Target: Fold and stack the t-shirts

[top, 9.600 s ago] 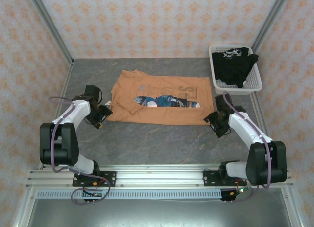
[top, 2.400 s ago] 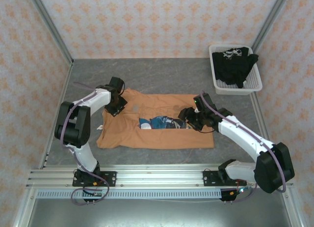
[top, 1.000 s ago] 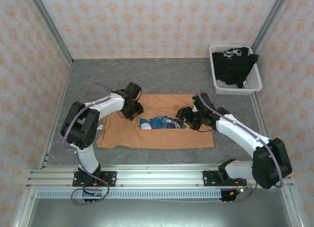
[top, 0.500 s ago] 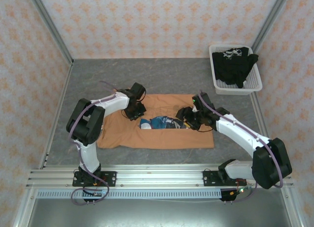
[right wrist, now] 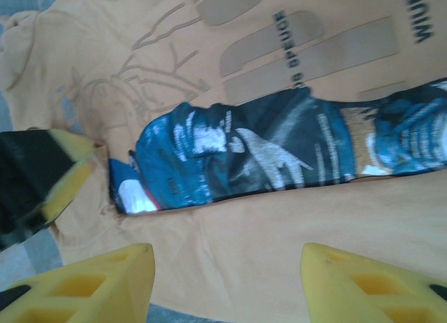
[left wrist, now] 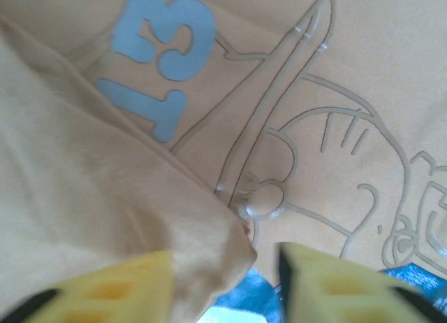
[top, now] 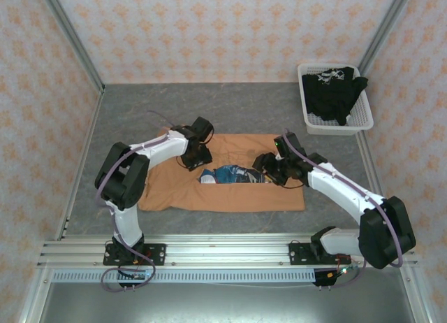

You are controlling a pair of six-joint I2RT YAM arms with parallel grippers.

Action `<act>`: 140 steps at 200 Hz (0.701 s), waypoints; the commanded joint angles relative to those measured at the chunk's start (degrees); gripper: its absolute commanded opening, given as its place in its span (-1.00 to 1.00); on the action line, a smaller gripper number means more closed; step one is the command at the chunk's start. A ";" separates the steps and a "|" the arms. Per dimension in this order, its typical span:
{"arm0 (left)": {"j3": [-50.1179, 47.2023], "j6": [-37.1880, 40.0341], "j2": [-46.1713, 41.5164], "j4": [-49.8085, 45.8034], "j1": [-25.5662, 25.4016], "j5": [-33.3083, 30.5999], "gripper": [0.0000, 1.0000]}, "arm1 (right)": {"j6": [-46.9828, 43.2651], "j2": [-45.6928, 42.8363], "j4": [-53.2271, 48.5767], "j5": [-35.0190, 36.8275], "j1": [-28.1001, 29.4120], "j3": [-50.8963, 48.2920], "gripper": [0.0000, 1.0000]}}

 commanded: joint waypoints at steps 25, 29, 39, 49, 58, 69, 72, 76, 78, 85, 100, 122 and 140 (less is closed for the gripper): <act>-6.16 -2.52 -17.92 -9.04 1.18 -8.02 0.13 | 4.09 -6.58 -8.82 8.84 -4.25 -4.54 0.09; -7.65 -3.50 -19.34 -9.52 1.61 -7.81 0.10 | 4.38 -6.92 -10.13 9.69 -4.58 -4.65 0.07; -11.71 -6.11 -22.67 -10.67 3.17 -6.78 -0.02 | 5.53 -7.65 -13.29 12.21 -5.26 -4.85 0.02; -16.26 -8.53 -25.76 -11.21 5.26 -5.23 -0.18 | 6.45 -8.18 -15.52 14.00 -5.81 -5.51 -0.03; -20.50 -10.10 -28.53 -10.65 7.27 -3.74 -0.29 | 7.11 -8.31 -16.51 14.30 -6.22 -6.30 -0.06; -24.95 -11.49 -31.64 -9.81 9.62 -2.89 -0.41 | 7.94 -7.85 -16.90 14.29 -6.30 -7.09 -0.11; -25.92 -11.74 -32.29 -9.62 10.26 -2.71 -0.43 | 8.13 -7.60 -16.95 14.29 -6.29 -7.28 -0.12; -27.25 -12.13 -32.95 -9.27 11.15 -2.46 -0.46 | 8.53 -7.25 -16.89 14.20 -6.35 -7.54 -0.13; -27.98 -12.36 -33.26 -9.11 11.59 -2.26 -0.47 | 8.70 -7.06 -16.89 14.16 -6.33 -7.64 -0.13; -29.84 -12.78 -33.96 -8.41 13.12 -1.43 -0.50 | 9.27 -6.31 -16.81 14.16 -6.32 -8.07 -0.14; -32.64 -13.64 -34.17 -7.44 15.79 -1.01 -0.58 | 10.02 -4.63 -16.48 14.26 -6.52 -8.52 -0.17; -35.23 -14.22 -34.04 -7.29 18.59 -2.73 -0.65 | 10.39 -0.06 -16.09 15.06 -7.19 -8.76 -0.22; -36.41 -13.75 -33.19 -6.75 20.59 -5.14 -0.68 | 10.49 3.82 -17.10 15.48 -8.65 -8.60 -0.28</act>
